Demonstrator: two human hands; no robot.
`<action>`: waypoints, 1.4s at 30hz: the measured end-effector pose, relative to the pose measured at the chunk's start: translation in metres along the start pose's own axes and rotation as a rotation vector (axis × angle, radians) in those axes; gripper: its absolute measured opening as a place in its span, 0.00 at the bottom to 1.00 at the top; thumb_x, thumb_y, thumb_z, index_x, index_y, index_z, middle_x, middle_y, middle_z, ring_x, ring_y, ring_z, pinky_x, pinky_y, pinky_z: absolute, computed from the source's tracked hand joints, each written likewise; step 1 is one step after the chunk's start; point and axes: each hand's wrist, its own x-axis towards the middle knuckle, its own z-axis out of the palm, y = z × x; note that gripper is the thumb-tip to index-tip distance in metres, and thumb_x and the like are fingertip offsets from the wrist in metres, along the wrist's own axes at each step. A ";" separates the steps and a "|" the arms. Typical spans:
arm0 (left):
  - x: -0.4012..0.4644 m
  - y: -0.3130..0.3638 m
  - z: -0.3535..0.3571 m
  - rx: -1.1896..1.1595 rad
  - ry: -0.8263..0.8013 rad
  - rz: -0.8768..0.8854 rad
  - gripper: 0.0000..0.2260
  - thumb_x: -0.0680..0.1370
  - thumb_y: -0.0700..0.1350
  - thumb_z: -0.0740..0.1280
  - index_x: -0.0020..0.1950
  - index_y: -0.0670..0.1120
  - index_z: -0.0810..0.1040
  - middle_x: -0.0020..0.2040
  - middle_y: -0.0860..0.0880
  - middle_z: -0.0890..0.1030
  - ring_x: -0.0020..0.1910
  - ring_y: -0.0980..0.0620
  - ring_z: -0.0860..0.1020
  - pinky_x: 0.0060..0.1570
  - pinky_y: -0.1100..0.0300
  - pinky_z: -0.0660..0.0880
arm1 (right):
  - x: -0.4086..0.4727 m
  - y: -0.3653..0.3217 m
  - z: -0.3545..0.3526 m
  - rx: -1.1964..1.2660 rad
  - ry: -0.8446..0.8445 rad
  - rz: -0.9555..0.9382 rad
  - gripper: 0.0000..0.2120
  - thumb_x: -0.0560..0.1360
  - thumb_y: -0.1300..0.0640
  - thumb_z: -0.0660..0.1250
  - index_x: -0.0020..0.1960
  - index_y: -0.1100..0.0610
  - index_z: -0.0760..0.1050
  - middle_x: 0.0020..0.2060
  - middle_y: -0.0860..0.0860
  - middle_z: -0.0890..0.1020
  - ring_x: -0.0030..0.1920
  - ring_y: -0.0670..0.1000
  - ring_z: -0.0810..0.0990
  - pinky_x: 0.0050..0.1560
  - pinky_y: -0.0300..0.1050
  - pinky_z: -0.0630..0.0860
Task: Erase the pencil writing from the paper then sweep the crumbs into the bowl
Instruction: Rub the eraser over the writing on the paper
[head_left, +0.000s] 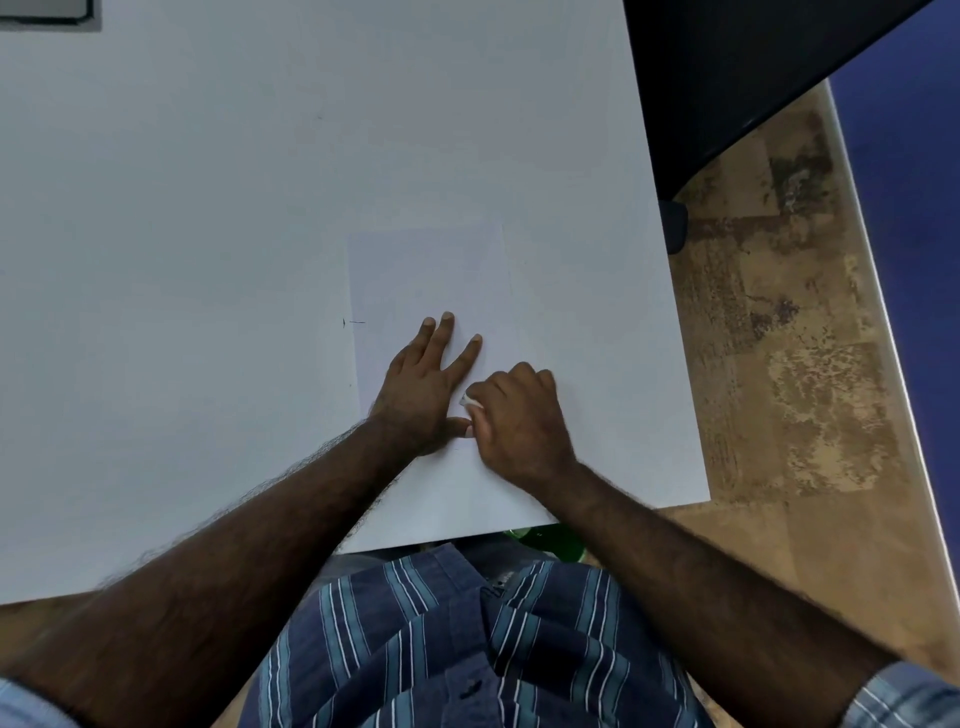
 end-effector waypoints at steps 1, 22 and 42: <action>0.000 0.000 0.000 -0.006 0.000 -0.001 0.53 0.72 0.69 0.70 0.83 0.56 0.38 0.82 0.46 0.31 0.81 0.44 0.34 0.79 0.46 0.46 | 0.002 0.003 -0.002 -0.020 0.008 -0.009 0.14 0.81 0.49 0.61 0.56 0.52 0.84 0.48 0.49 0.85 0.50 0.55 0.78 0.52 0.54 0.69; 0.000 -0.002 0.004 -0.052 0.031 -0.012 0.57 0.71 0.68 0.72 0.83 0.50 0.37 0.82 0.47 0.32 0.82 0.45 0.34 0.80 0.48 0.46 | 0.027 0.007 -0.010 -0.001 0.099 0.178 0.08 0.81 0.54 0.66 0.53 0.53 0.83 0.45 0.49 0.84 0.48 0.56 0.77 0.49 0.53 0.67; 0.001 -0.001 0.002 -0.050 0.029 -0.021 0.57 0.71 0.69 0.72 0.83 0.50 0.37 0.82 0.48 0.32 0.82 0.46 0.34 0.80 0.48 0.46 | 0.000 -0.002 -0.006 0.000 0.015 0.033 0.09 0.80 0.52 0.68 0.57 0.52 0.84 0.48 0.49 0.85 0.50 0.56 0.78 0.50 0.53 0.66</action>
